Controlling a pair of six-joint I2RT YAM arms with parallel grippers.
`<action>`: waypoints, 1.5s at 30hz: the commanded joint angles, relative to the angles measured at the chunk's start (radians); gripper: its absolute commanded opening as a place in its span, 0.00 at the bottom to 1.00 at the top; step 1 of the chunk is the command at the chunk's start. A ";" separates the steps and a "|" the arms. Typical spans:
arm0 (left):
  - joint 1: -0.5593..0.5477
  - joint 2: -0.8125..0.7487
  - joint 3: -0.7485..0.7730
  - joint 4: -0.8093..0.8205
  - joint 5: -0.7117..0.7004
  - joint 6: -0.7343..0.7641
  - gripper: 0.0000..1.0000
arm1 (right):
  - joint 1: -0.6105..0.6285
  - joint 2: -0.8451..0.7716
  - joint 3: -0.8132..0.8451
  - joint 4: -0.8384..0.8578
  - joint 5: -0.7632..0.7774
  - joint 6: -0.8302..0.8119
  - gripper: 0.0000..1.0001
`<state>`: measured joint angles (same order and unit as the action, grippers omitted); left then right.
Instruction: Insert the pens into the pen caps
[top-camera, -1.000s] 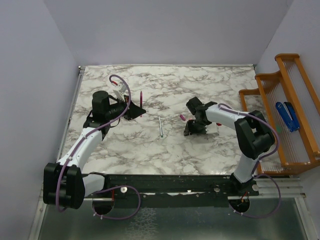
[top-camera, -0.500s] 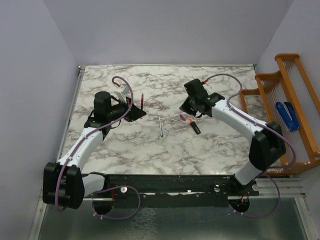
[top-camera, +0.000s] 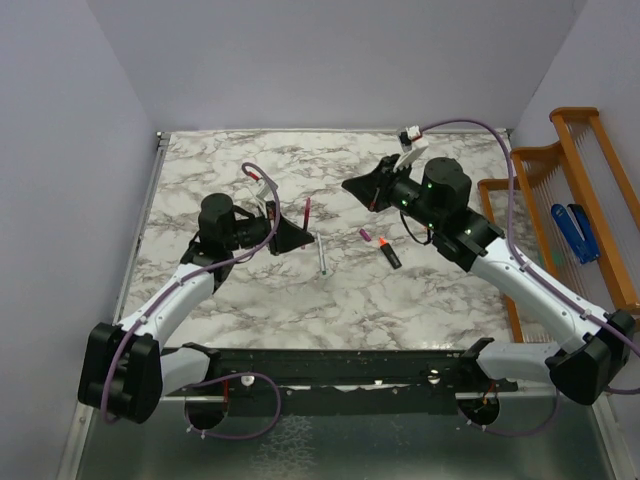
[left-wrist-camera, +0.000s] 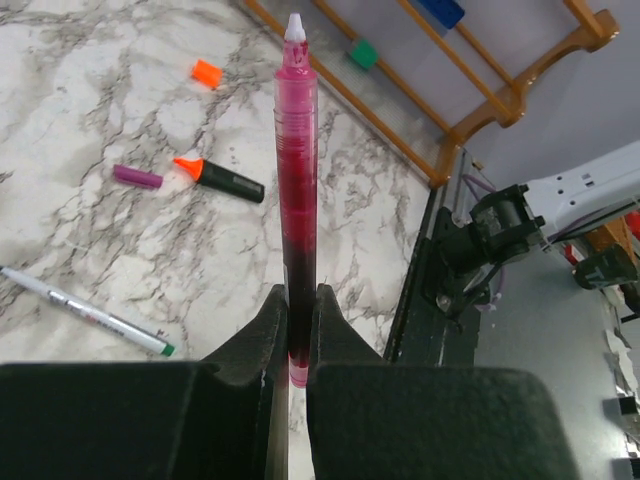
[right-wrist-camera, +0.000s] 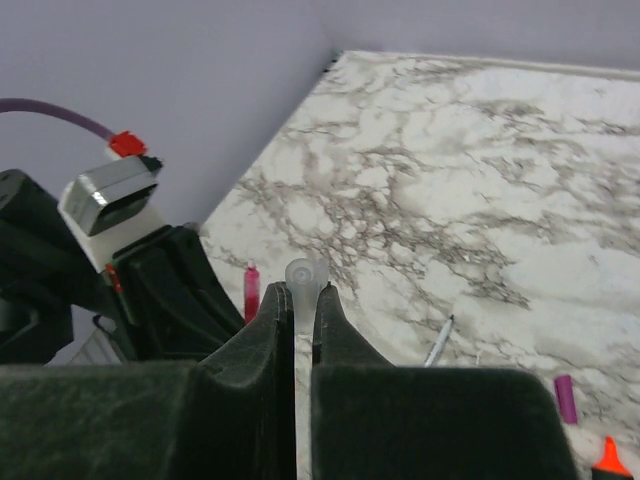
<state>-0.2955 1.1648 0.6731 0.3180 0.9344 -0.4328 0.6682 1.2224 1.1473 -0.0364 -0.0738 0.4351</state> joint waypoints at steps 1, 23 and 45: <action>-0.058 -0.051 -0.039 0.201 0.052 -0.113 0.00 | 0.001 -0.013 0.051 0.086 -0.218 -0.072 0.00; -0.128 -0.095 -0.014 0.225 0.063 -0.122 0.00 | 0.080 0.013 0.080 0.128 -0.262 -0.021 0.00; -0.128 -0.120 -0.006 0.225 0.068 -0.129 0.00 | 0.094 0.032 0.080 0.135 -0.197 -0.076 0.00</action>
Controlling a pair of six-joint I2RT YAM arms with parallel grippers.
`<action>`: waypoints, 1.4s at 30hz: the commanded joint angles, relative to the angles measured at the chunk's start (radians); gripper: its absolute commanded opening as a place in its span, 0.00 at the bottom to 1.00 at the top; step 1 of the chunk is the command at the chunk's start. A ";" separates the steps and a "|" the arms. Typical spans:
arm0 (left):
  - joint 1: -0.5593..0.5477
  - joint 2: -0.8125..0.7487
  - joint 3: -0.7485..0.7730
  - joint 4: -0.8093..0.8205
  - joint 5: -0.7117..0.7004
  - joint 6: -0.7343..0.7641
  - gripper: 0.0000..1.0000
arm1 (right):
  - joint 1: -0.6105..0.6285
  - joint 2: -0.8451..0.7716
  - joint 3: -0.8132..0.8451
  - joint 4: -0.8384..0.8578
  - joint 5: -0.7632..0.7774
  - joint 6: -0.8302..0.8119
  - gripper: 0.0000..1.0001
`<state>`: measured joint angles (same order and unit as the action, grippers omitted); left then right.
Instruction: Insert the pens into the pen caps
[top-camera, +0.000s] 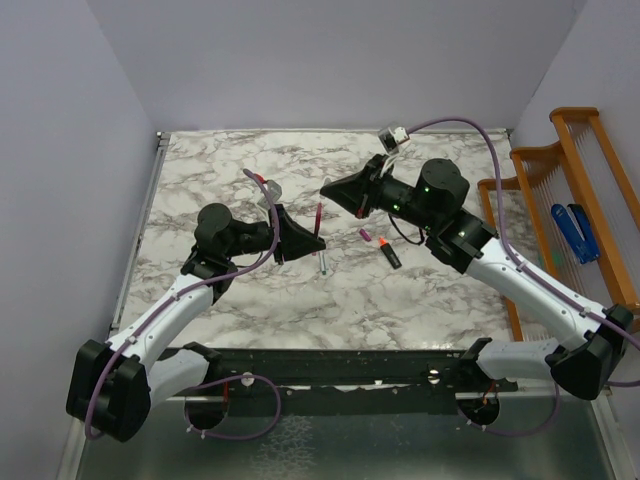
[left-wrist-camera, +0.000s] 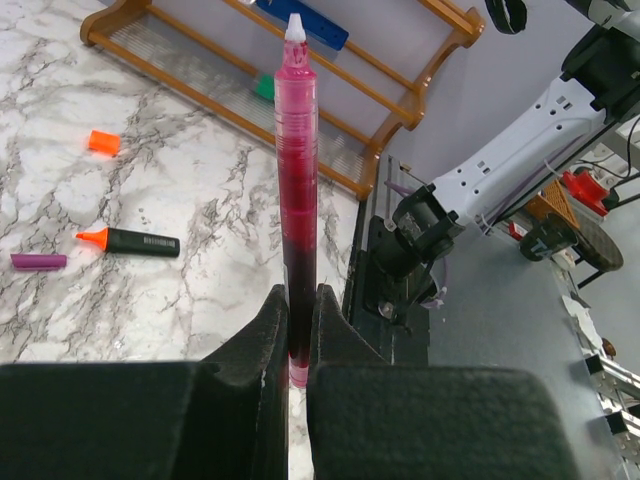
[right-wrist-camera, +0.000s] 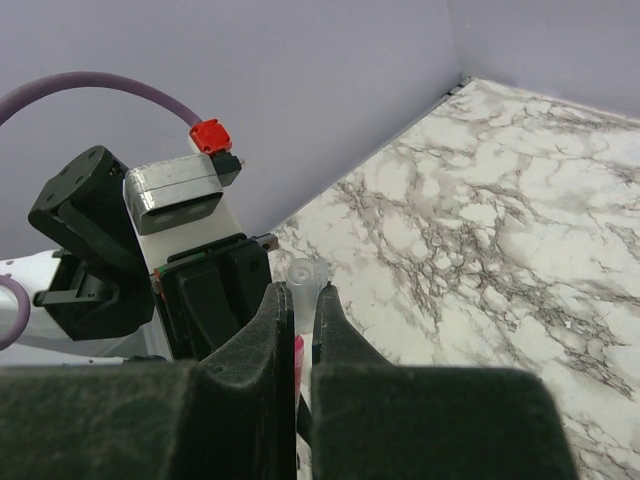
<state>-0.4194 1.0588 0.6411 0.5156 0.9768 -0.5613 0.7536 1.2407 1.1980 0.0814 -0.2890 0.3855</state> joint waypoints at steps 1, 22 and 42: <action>-0.004 -0.014 0.027 0.027 0.025 0.000 0.00 | 0.008 0.014 0.029 0.017 0.014 -0.025 0.00; -0.004 -0.001 0.029 0.027 0.007 0.013 0.00 | 0.020 -0.003 0.035 -0.052 -0.018 -0.059 0.00; 0.008 0.028 0.077 0.027 0.024 0.021 0.00 | 0.044 -0.007 0.014 -0.187 -0.068 -0.127 0.00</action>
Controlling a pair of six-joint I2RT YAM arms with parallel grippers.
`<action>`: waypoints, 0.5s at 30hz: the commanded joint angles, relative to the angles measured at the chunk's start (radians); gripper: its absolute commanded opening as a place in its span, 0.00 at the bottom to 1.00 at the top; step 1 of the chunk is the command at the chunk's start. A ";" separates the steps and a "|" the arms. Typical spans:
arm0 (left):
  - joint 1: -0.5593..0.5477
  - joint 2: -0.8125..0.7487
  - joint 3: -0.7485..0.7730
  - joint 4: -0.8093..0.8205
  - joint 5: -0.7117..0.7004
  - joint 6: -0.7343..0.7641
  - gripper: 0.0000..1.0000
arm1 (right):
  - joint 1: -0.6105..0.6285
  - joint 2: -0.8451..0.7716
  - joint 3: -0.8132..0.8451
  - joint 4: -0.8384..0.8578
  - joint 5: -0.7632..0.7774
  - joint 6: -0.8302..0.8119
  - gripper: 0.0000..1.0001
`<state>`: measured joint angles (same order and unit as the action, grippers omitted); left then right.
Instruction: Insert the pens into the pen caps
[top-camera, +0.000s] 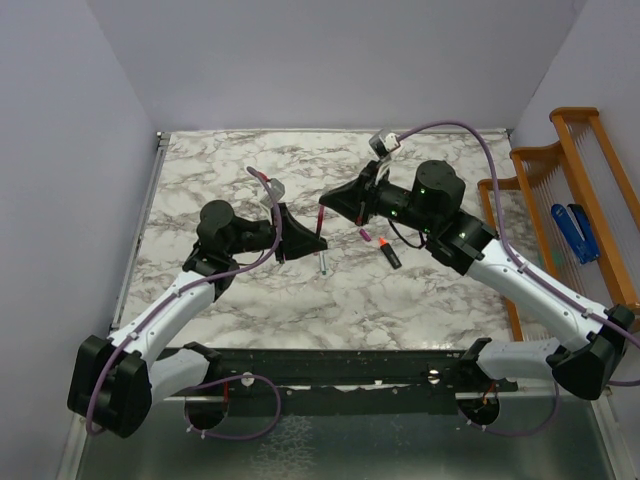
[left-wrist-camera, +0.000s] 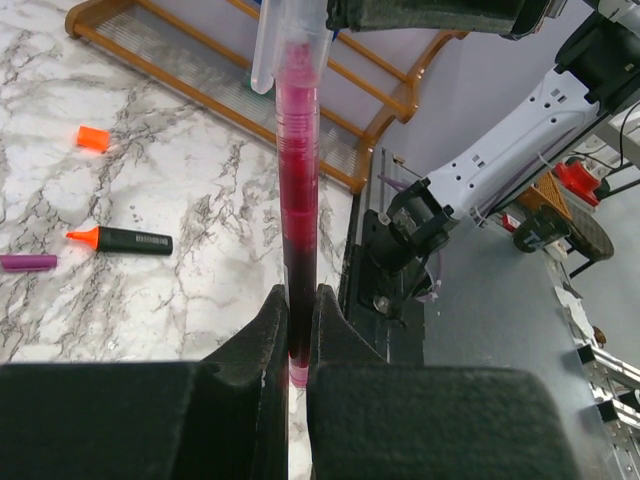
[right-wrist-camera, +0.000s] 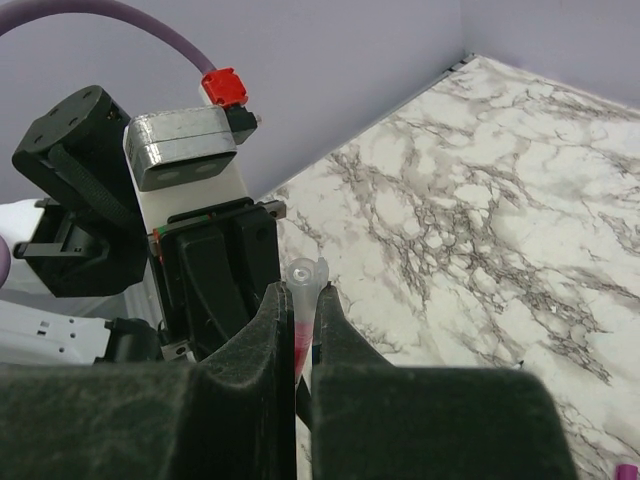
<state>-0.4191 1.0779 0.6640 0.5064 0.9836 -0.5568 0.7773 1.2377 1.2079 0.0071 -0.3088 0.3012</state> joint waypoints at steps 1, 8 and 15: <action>0.008 0.010 0.056 0.035 0.019 0.018 0.00 | 0.022 -0.005 0.005 -0.123 -0.051 -0.049 0.01; 0.014 0.007 0.092 -0.029 0.016 0.092 0.00 | 0.025 -0.004 0.002 -0.185 -0.060 -0.075 0.00; 0.014 -0.015 0.138 -0.078 0.036 0.183 0.00 | 0.028 0.003 -0.005 -0.193 -0.071 -0.073 0.00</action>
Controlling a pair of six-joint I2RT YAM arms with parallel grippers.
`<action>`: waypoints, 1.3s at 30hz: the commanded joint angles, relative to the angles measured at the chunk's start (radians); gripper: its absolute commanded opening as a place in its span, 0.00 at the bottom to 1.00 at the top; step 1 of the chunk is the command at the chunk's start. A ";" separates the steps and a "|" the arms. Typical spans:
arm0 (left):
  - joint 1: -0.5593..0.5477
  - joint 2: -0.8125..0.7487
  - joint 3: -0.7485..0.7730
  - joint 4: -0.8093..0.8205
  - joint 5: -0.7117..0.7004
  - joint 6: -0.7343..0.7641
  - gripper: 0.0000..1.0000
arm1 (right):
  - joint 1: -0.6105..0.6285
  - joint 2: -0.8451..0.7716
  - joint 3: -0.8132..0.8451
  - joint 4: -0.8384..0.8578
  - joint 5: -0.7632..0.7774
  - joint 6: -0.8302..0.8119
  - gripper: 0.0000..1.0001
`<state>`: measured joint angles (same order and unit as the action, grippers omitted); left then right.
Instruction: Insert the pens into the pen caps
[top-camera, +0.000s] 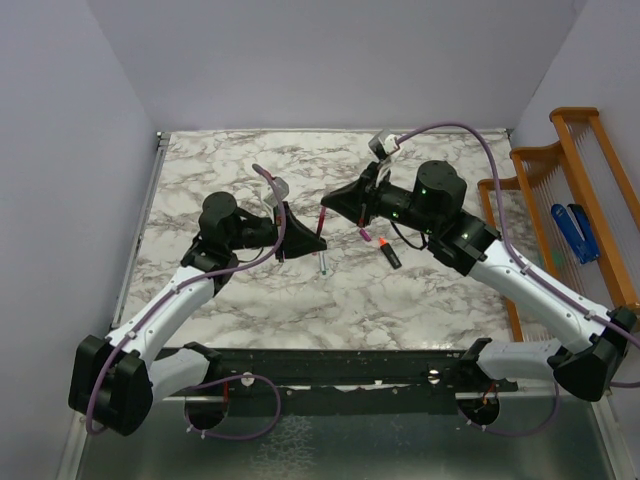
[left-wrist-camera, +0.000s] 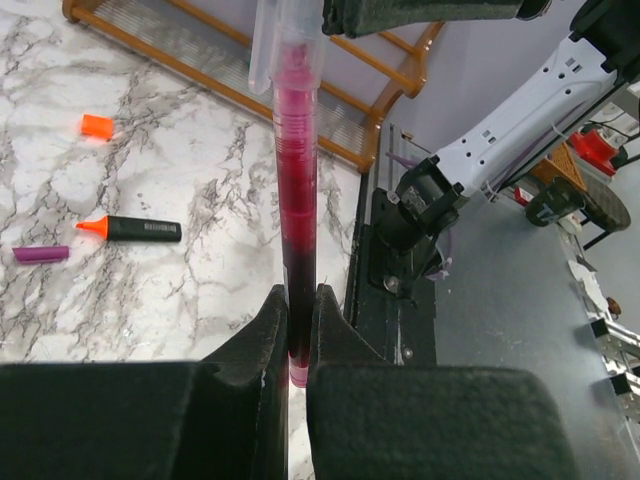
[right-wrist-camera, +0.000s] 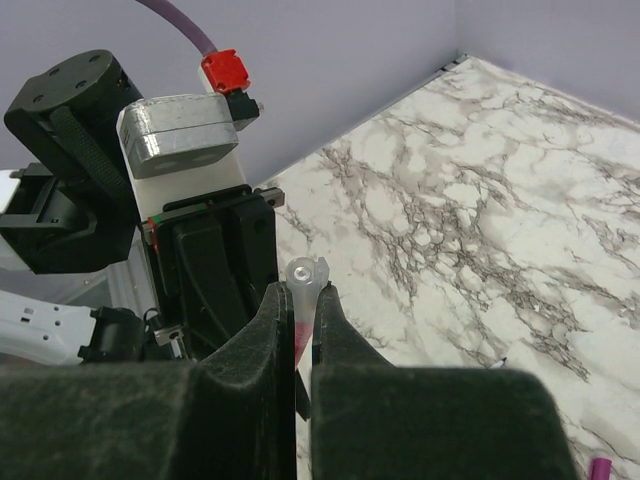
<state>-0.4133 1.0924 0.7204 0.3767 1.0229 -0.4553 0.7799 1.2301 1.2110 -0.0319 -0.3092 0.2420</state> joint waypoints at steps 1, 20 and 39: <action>0.008 -0.037 0.084 0.047 -0.003 0.093 0.00 | 0.024 0.012 -0.008 -0.154 -0.070 -0.012 0.00; 0.008 -0.154 0.046 0.042 -0.060 0.231 0.00 | 0.025 0.049 0.010 -0.141 -0.095 0.007 0.00; 0.007 -0.117 0.080 0.042 -0.118 0.236 0.00 | 0.030 0.055 0.021 -0.149 -0.114 -0.008 0.13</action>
<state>-0.4072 0.9867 0.7383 0.2882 0.9474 -0.2413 0.7975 1.2453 1.2522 -0.0055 -0.3763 0.2592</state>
